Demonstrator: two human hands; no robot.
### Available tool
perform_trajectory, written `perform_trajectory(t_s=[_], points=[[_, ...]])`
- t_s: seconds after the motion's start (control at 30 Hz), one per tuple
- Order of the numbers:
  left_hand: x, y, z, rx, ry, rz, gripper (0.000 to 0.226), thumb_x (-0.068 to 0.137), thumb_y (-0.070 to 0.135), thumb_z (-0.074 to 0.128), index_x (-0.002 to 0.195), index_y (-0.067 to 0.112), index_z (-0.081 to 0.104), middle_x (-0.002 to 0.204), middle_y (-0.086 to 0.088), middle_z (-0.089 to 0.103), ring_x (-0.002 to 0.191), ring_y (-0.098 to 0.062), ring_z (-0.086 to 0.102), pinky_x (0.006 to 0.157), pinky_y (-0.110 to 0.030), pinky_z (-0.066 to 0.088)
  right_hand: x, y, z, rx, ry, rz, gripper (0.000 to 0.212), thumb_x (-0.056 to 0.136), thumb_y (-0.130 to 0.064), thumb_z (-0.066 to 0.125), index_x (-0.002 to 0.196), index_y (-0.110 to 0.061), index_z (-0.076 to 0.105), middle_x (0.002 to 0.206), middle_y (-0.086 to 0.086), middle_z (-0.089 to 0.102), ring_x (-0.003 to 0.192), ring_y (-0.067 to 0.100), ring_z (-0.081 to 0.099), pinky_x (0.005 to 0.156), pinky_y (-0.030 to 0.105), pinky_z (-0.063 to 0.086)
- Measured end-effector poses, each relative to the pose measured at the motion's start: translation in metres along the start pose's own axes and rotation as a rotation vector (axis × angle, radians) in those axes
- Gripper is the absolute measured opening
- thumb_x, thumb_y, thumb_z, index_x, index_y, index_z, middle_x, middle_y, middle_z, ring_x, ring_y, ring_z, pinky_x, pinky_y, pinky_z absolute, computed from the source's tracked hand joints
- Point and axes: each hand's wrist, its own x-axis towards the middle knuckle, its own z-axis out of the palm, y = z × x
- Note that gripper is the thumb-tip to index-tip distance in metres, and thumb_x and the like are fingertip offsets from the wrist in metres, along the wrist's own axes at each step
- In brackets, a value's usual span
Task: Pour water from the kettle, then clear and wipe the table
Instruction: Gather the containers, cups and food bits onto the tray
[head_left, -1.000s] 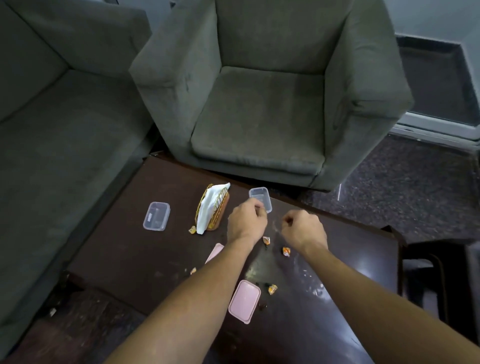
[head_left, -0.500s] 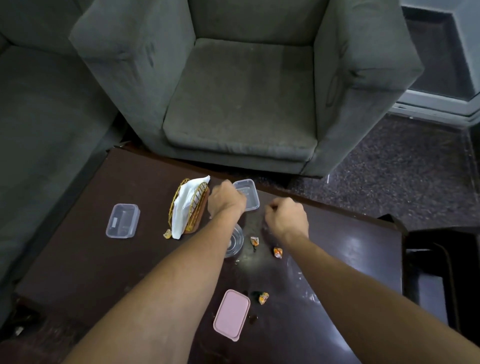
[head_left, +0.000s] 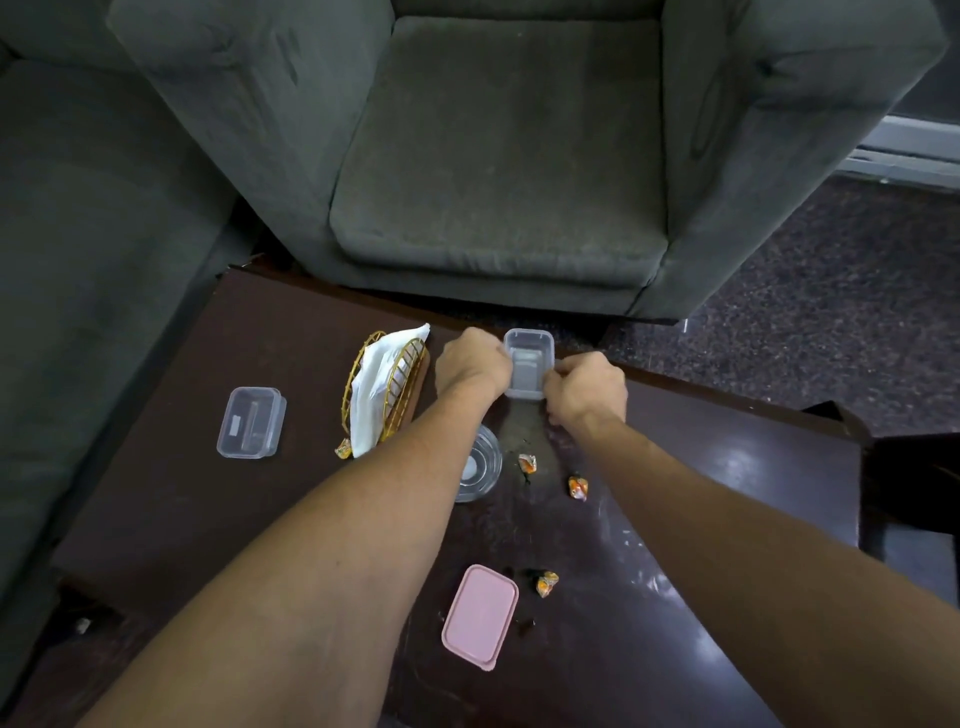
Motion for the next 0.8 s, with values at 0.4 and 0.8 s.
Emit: perform_trajectory(t_s=[0.4, 0.8], points=[[-0.114, 0.025, 0.086, 0.044, -0.085, 0.184, 0.023, 0.098, 0.025, 0.057, 0.092, 0.011, 0.073, 0.094, -0.016, 0.076, 0.093, -0.037, 0.071, 0.071, -0.036, 0.051, -0.062, 0.111, -0.084, -0.081, 0.127, 0.084, 0.017, 0.090, -0.027, 0.068, 0.092, -0.017, 0.081, 0.095, 0.013, 0.079, 0.099, 0.038, 0.070, 0.083, 0.035, 0.054], [-0.148, -0.011, 0.111, 0.060, -0.133, 0.189, 0.022, 0.100, 0.019, 0.055, 0.093, 0.013, 0.075, 0.092, -0.009, 0.076, 0.080, -0.024, 0.063, 0.071, -0.037, 0.051, -0.103, 0.150, -0.079, -0.072, 0.005, 0.176, 0.016, 0.082, -0.020, 0.063, 0.077, -0.014, 0.076, 0.071, 0.009, 0.074, 0.078, 0.032, 0.071, 0.073, 0.034, 0.060]])
